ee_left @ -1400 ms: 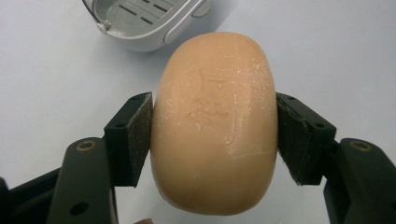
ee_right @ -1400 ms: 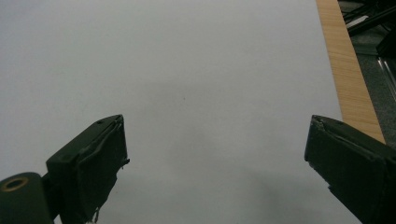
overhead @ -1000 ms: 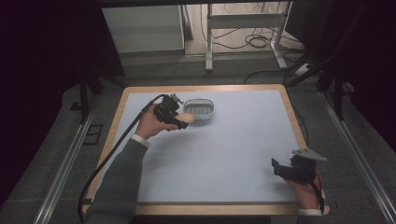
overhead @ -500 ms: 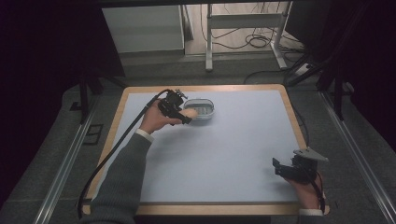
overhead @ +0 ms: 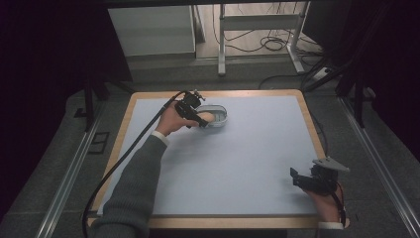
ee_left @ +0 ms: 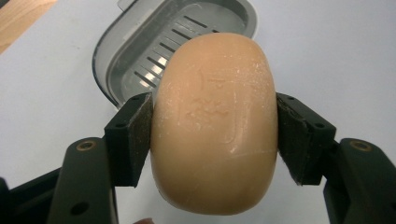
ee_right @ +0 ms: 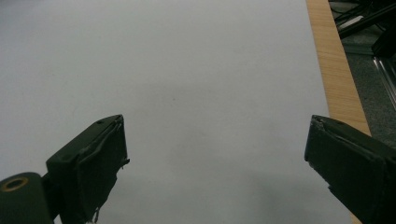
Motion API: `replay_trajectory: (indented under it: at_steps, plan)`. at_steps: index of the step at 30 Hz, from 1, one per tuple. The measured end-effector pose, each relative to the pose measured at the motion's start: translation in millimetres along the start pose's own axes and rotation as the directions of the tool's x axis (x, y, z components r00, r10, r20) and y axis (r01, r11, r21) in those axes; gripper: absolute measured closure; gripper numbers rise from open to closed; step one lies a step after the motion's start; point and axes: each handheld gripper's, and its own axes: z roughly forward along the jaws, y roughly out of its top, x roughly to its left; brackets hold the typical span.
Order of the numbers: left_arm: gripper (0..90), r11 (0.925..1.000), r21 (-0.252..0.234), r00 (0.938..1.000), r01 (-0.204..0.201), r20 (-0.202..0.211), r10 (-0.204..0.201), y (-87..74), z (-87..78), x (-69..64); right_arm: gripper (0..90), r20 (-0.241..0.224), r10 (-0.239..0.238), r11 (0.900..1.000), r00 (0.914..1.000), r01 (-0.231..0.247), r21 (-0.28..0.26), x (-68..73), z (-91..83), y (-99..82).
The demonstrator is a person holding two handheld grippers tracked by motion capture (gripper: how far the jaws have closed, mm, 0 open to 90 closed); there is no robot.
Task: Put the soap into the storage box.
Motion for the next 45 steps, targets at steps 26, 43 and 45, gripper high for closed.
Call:
replay_trajectory:
  at_steps: [26, 43, 45]
  plan:
    - [33.8, 0.9998, 0.016, 0.9994, -0.013, 0.032, 0.013, 29.6, 36.9, 13.1, 5.6, 0.01, 0.011, 0.9999, 0.9999, -0.011, 0.003, -5.5, -0.7, -1.2]
    - [20.3, 0.9965, -0.083, 0.9998, -0.01, 0.014, 0.011, 15.1, 0.0, 0.3, 5.6, 0.009, 0.009, 1.0, 0.9999, -0.009, 0.003, -5.1, -1.2, -1.5]
    - [19.8, 0.996, -0.088, 0.9998, -0.016, 0.011, 0.017, 8.4, -5.7, -2.9, 5.6, 0.007, 0.009, 0.9999, 0.9999, -0.009, 0.005, -4.7, -1.0, -1.2]
